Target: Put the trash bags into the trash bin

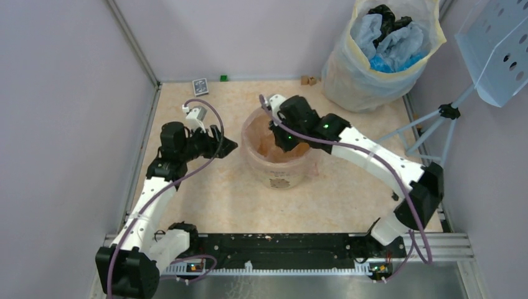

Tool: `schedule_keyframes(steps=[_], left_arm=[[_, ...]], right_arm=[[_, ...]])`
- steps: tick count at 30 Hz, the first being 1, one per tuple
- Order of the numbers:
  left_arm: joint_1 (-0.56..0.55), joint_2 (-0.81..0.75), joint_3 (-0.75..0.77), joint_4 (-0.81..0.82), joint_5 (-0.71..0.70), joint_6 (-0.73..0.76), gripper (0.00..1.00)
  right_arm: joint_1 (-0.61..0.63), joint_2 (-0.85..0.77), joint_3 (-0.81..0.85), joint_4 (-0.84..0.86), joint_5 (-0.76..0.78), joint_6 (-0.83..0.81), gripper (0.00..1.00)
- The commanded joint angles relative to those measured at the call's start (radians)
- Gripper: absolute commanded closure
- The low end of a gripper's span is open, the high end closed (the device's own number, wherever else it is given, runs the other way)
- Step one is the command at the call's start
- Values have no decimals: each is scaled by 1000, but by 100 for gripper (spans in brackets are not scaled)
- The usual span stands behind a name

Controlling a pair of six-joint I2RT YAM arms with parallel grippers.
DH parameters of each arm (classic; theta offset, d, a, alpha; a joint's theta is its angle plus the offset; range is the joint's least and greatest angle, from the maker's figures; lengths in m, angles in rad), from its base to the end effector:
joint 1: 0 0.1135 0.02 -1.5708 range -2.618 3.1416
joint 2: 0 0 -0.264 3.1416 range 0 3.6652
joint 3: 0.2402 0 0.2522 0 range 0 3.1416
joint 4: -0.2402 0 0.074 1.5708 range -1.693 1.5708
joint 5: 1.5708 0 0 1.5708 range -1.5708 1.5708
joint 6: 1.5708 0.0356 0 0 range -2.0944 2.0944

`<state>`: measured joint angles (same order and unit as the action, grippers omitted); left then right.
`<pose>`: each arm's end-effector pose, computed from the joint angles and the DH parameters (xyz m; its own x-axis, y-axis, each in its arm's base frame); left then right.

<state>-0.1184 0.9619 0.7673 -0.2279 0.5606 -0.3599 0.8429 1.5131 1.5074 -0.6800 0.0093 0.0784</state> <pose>0.2122 -0.0443 0.2988 -0.5859 -0.2307 -0.7769 0.4009 0.7506 -0.5253 0.2231 0.2498 0.3663 -0.4781 -0.4188 -0.7721 -0.7065 0.7056 0.0547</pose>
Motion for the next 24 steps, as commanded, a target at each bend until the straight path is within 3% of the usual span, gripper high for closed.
schedule_keyframes(steps=[1, 14, 24], left_arm=[[3, -14, 55, 55, 83, 40, 29], [3, 8, 74, 115, 103, 35, 28], [4, 39, 58, 119, 129, 40, 27]], right_arm=[[17, 83, 5, -57, 5, -2, 100], [12, 303, -56, -69, 16, 64, 100], [-41, 439, -102, -13, -119, 92, 100]])
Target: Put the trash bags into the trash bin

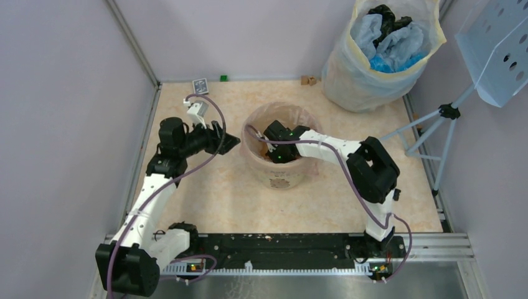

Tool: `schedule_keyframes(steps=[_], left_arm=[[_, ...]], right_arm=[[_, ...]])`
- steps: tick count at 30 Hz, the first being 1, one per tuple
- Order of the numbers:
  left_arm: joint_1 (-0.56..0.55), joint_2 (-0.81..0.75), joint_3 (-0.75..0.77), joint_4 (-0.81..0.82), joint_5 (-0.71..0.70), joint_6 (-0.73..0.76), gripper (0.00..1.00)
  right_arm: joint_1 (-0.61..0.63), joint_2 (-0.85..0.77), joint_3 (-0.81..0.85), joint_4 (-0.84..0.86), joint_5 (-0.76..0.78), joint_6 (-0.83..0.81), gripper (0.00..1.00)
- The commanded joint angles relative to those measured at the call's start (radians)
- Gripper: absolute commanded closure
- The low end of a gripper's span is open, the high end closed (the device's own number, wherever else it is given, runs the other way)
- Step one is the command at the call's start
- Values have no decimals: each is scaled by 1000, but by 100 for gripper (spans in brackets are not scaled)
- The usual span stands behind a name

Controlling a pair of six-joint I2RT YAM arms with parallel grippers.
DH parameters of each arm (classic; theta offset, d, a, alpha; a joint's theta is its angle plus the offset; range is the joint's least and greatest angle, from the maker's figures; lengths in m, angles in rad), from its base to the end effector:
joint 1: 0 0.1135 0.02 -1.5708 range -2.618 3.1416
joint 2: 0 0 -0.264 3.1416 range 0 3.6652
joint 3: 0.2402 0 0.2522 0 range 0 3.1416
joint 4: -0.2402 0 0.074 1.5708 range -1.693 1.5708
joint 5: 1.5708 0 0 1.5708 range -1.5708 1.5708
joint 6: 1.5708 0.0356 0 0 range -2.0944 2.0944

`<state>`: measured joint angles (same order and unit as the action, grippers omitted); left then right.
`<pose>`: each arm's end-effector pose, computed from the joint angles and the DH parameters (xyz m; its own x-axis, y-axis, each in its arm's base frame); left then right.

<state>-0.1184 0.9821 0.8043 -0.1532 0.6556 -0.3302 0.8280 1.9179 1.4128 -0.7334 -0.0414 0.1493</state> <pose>0.2177 -0.0478 0.3156 -0.5213 -0.1968 -0.8304 0.5255 0.6926 -0.4940 0.2620 0.2875 0.1922 -0.7431 -0.5895 -0.3168 -0.6417 0.7620 0.0872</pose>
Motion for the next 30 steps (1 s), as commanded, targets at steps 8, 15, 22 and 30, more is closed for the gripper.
schedule_keyframes(steps=[8, 15, 22, 30], left_arm=[[3, 31, 38, 15, 75, 26, 27], [3, 26, 65, -42, 31, 41, 26], [3, 21, 127, -128, -43, 76, 26], [3, 30, 247, -198, -115, 119, 25]], right_arm=[[-50, 132, 0, 41, -110, 18, 100], [-50, 75, 7, 45, -125, 12, 100], [-38, -129, 36, 40, -54, 18, 100], [-34, -231, 154, -39, -44, 10, 95]])
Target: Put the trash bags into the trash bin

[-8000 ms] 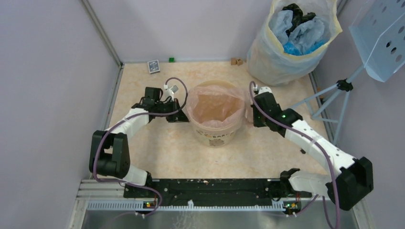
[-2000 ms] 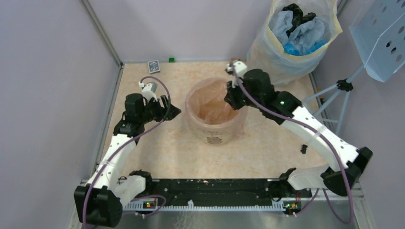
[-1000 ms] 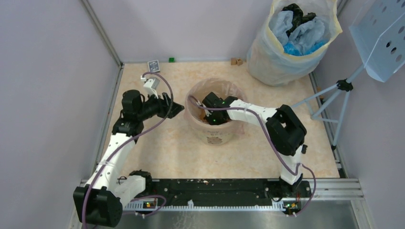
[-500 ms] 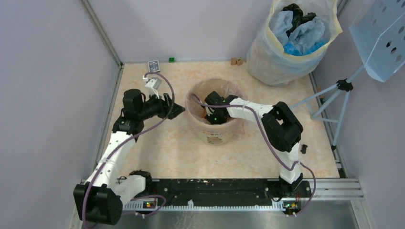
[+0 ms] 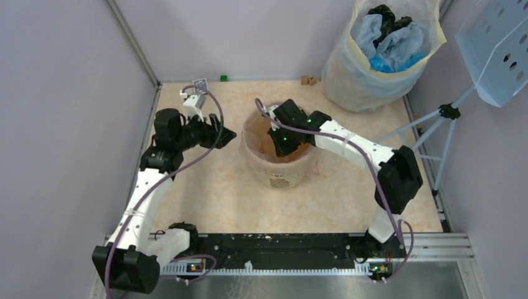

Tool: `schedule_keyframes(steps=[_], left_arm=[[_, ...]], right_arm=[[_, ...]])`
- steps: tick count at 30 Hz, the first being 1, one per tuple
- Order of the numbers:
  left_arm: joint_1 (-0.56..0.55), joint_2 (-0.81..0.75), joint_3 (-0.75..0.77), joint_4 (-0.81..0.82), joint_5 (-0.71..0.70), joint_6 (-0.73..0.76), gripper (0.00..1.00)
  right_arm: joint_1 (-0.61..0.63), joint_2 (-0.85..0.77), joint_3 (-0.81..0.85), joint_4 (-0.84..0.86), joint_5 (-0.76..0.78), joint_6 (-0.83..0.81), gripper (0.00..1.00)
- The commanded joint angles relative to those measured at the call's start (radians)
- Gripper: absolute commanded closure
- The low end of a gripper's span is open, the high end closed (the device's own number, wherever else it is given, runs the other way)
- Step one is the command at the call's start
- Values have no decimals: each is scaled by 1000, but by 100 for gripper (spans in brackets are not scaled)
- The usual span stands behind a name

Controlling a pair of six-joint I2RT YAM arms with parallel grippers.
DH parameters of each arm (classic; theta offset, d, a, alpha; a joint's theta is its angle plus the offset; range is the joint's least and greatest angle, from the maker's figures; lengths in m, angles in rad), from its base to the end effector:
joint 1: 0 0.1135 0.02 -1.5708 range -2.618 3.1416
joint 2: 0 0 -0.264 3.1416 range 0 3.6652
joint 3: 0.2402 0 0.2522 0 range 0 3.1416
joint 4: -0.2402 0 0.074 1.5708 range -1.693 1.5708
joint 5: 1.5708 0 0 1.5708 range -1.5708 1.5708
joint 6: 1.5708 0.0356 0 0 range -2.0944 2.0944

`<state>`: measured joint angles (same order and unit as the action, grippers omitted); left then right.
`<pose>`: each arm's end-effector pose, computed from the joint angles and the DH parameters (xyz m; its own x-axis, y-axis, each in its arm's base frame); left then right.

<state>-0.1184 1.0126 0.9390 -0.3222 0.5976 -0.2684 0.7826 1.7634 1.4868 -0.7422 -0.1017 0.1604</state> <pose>0.2204 -0.0464 0.3394 -0.5317 -0.1575 -0.8321 0.4897 0.7445 -0.4538 0.2669 0.2705 0.2703 -0.7141 -0.4860 -0.5039 -0.6333 0.7552 0.1691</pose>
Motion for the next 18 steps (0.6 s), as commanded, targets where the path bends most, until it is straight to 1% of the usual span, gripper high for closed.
schedule_keyframes(steps=[1, 7, 10, 13, 15, 18], left_arm=[[3, 14, 139, -47, -61, 70, 25], [-13, 107, 249, -76, -48, 91, 26], [-60, 160, 294, -78, -78, 102, 26], [-139, 233, 350, -89, -143, 136, 25], [-198, 287, 401, -120, -210, 168, 27], [-258, 358, 470, -182, -321, 210, 29]], right_arm=[[12, -91, 91, -27, 15, -1, 94], [12, -253, 32, 100, 60, 9, 80], [11, -312, 20, 112, 119, -3, 67], [10, -362, 16, 111, 160, -23, 51], [10, -403, 0, 126, 193, -31, 43], [10, -472, -38, 164, 239, -39, 39]])
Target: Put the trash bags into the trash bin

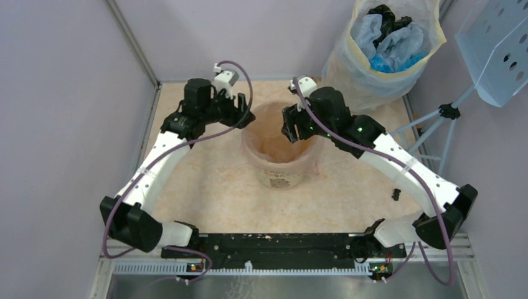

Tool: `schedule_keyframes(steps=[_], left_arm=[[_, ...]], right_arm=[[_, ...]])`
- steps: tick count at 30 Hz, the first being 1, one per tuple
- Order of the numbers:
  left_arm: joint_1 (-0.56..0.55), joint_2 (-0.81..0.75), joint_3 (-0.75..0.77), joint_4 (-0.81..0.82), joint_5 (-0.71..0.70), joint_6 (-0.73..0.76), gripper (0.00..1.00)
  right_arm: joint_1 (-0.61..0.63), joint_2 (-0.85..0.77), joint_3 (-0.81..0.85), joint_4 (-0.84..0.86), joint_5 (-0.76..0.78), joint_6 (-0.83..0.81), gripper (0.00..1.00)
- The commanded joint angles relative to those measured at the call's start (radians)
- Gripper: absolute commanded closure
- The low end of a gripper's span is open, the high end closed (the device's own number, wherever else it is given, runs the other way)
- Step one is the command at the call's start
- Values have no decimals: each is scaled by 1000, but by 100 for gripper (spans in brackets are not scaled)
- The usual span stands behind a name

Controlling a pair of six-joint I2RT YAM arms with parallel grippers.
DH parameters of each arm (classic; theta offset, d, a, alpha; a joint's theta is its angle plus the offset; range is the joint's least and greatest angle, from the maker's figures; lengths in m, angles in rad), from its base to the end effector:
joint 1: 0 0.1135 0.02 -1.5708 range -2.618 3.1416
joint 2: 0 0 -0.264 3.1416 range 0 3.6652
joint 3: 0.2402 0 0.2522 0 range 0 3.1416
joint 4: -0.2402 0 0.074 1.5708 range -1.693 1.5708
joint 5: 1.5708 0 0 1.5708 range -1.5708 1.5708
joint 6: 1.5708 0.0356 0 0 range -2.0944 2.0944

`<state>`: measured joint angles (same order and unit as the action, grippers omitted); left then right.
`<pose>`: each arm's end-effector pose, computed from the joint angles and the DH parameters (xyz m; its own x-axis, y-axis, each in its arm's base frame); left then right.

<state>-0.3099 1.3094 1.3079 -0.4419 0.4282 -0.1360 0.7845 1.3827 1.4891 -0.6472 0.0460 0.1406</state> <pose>0.2745 -0.1034 0.3825 -0.4908 0.0277 -0.8708 0.5734 0.7628 -0.2990 0.2147 0.2120 0.4021 -0.4558 -0.2571 -0.8522 -0.6201 0.7786 0.0967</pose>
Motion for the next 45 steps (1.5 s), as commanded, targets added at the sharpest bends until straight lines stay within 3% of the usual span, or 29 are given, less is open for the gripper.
schedule_keyframes(steps=[1, 5, 15, 24, 35, 36, 40, 43, 45], left_arm=[[-80, 81, 117, -79, -175, 84, 31], [-107, 137, 158, -129, -259, 112, 42], [-121, 195, 194, -140, -396, 199, 100], [-108, 298, 319, -90, -627, 244, 100], [-48, 631, 751, -181, -601, 175, 100], [-47, 650, 777, -191, -589, 171, 97], [-46, 654, 817, -225, -505, 141, 41], [-46, 587, 780, -235, -464, 90, 21], [-46, 513, 718, -216, -455, 75, 9]], right_arm=[[9, -116, -55, 84, 106, -20, 39], [7, -211, -123, 155, 198, -32, 40], [6, -378, -276, 308, 348, -67, 45], [-49, -327, -315, 300, 406, 14, 48], [-93, -397, -608, 521, 303, 158, 47], [-93, -412, -639, 538, 305, 163, 47], [-93, -475, -751, 595, 313, 129, 45], [-94, -533, -841, 686, 288, 60, 33], [-93, -562, -910, 748, 275, 25, 30]])
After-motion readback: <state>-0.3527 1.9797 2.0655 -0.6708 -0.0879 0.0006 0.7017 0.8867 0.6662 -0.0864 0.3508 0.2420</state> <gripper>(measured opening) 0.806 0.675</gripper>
